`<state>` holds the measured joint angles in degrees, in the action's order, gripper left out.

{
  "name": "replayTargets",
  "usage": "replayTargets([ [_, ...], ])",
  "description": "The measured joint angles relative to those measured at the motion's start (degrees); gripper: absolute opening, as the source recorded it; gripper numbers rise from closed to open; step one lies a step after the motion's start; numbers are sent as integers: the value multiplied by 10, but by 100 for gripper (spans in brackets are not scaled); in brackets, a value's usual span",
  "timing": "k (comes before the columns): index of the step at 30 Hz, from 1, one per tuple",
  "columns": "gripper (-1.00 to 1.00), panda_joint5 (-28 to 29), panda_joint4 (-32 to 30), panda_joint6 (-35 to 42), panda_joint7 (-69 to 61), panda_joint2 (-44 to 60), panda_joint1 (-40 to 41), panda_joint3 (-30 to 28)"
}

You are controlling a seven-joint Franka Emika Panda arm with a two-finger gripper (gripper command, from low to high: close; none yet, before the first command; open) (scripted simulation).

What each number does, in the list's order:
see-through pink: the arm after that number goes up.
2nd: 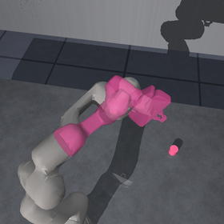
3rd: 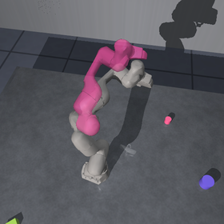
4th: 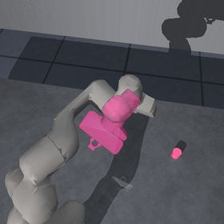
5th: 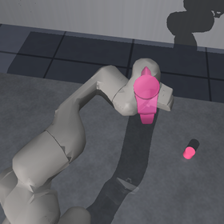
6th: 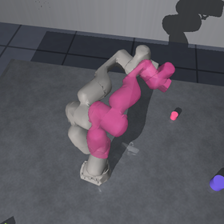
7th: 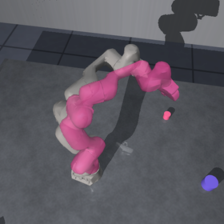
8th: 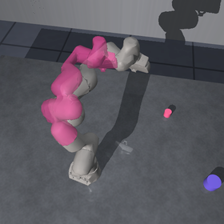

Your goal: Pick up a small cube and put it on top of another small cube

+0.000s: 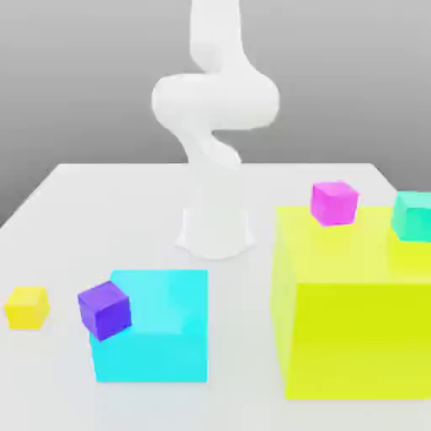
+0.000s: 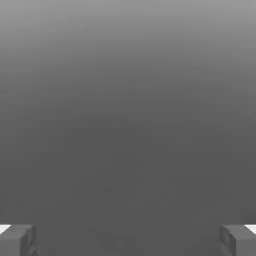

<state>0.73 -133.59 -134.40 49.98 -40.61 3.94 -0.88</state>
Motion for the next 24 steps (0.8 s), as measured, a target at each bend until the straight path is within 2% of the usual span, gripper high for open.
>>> replayTargets([
  [10, 0, 23, -73, -105, 163, 210, 144, -61],
  [15, 0, 17, -109, -157, 230, 314, 203, -105],
  [20, 0, -23, -145, -208, 273, 420, 275, -146],
  [24, 0, -85, -162, -255, 272, 506, 312, -143],
])
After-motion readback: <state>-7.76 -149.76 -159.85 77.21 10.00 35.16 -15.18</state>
